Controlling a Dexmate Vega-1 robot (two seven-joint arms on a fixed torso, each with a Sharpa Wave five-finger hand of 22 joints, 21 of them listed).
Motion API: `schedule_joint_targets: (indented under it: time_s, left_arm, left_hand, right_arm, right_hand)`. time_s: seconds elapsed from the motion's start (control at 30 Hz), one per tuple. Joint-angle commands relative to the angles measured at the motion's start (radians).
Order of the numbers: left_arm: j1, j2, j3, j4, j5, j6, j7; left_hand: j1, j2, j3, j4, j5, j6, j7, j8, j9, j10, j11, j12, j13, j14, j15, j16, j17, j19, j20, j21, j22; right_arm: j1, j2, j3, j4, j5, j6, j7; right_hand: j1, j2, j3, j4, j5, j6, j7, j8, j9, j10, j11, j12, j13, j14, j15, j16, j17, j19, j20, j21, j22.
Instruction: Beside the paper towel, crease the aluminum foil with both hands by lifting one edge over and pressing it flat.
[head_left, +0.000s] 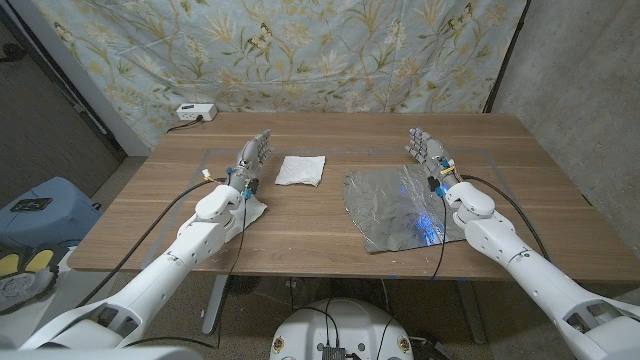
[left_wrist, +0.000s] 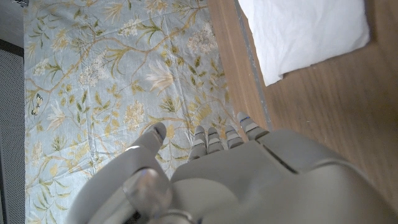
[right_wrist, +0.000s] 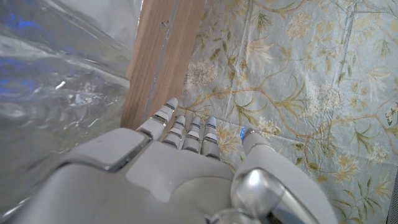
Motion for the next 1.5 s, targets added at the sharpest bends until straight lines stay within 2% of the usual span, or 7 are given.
schedule_joint_targets:
  time_s: [0.03, 0.4, 0.7, 1.07, 1.27, 1.47, 1.5]
  left_arm:
    - [0.009, -0.036, -0.023, -0.010, 0.026, 0.010, 0.019]
    - [-0.001, -0.052, -0.026, -0.031, 0.057, 0.028, 0.025]
    - [-0.017, -0.055, -0.023, -0.037, 0.069, 0.051, 0.017]
    - [-0.050, -0.030, -0.014, -0.029, 0.081, 0.080, -0.021]
    - [-0.086, -0.003, 0.015, -0.019, 0.131, 0.088, -0.033]
    - [-0.129, 0.023, 0.058, -0.007, 0.178, 0.083, -0.053]
    - [-0.136, 0.028, 0.066, -0.008, 0.189, 0.087, -0.050]
  left_hand:
    - [0.011, -0.001, 0.009, -0.002, 0.005, 0.011, 0.006, 0.005, 0.004, 0.003, 0.010, 0.008, 0.003, -0.004, 0.003, 0.007, 0.005, 0.006, 0.002, 0.003, 0.003]
    - [0.017, -0.001, 0.014, -0.008, 0.007, 0.015, 0.008, 0.005, 0.004, 0.009, 0.008, 0.009, 0.003, 0.000, 0.003, 0.006, 0.004, 0.008, 0.002, -0.001, 0.003]
    - [0.022, -0.002, 0.017, -0.013, 0.008, 0.022, 0.009, 0.007, 0.004, 0.013, 0.008, 0.009, 0.003, 0.002, 0.003, 0.005, 0.003, 0.009, 0.003, -0.003, 0.002]
    - [0.032, -0.007, 0.023, -0.026, 0.012, 0.023, 0.011, 0.006, 0.004, 0.013, 0.010, 0.008, 0.002, 0.000, 0.004, 0.003, 0.002, 0.010, 0.004, -0.008, 0.002]
    - [0.040, -0.009, 0.027, -0.037, 0.015, 0.025, 0.013, 0.006, 0.004, 0.013, 0.009, 0.007, 0.002, 0.001, 0.006, 0.002, 0.001, 0.013, 0.005, -0.010, 0.001]
    - [0.067, -0.014, 0.041, -0.071, 0.027, 0.029, 0.013, 0.007, 0.003, 0.016, 0.006, 0.007, 0.001, 0.003, 0.007, 0.001, 0.001, 0.015, 0.007, -0.018, -0.001]
    - [0.085, -0.019, 0.049, -0.097, 0.034, 0.032, 0.009, 0.008, 0.003, 0.017, 0.002, 0.006, 0.001, 0.005, 0.002, 0.001, 0.001, 0.018, 0.002, -0.023, -0.001]
  right_arm:
    - [0.001, 0.026, 0.054, 0.023, -0.031, -0.046, 0.041]
    - [-0.001, 0.008, 0.081, 0.000, -0.069, -0.069, 0.050]
    - [0.025, 0.014, 0.081, 0.024, -0.092, -0.074, 0.055]
    - [0.069, 0.039, 0.064, 0.081, -0.127, -0.072, 0.047]
    - [0.082, 0.044, 0.061, 0.092, -0.141, -0.071, 0.040]
    - [0.091, 0.048, 0.061, 0.096, -0.151, -0.068, 0.028]
    - [0.092, 0.047, 0.061, 0.094, -0.153, -0.069, 0.025]
  right_hand:
    - [0.013, 0.012, 0.008, -0.005, 0.004, 0.007, 0.005, 0.005, 0.002, 0.009, -0.001, 0.005, 0.001, 0.003, -0.058, 0.008, 0.004, 0.006, -0.087, 0.005, 0.002]
    - [0.023, 0.009, 0.014, -0.015, 0.003, 0.009, 0.004, 0.005, 0.002, 0.008, 0.000, 0.005, 0.001, 0.002, -0.058, 0.007, 0.001, 0.006, -0.087, 0.004, 0.002]
    - [0.029, 0.008, 0.017, -0.020, 0.002, 0.009, 0.004, 0.004, 0.001, 0.007, 0.002, 0.005, 0.001, 0.002, -0.056, 0.007, -0.001, 0.005, -0.088, 0.004, 0.002]
    - [0.035, 0.006, 0.020, -0.027, -0.001, 0.007, 0.002, 0.003, 0.001, 0.004, -0.001, 0.004, 0.001, -0.003, -0.058, 0.007, -0.002, 0.003, -0.087, 0.003, 0.002]
    - [0.037, 0.005, 0.021, -0.030, -0.002, 0.003, -0.001, 0.001, 0.001, 0.002, -0.004, 0.003, 0.001, -0.005, -0.059, 0.007, -0.002, -0.001, -0.087, 0.002, 0.002]
    - [0.039, 0.005, 0.021, -0.032, -0.003, 0.001, -0.001, 0.001, 0.001, -0.002, -0.003, 0.002, 0.001, -0.006, -0.059, 0.007, -0.003, -0.002, -0.088, 0.002, 0.002]
    - [0.039, 0.005, 0.021, -0.032, -0.003, 0.001, -0.001, 0.001, 0.001, -0.002, -0.003, 0.002, 0.001, -0.006, -0.060, 0.007, -0.003, -0.002, -0.088, 0.002, 0.002]
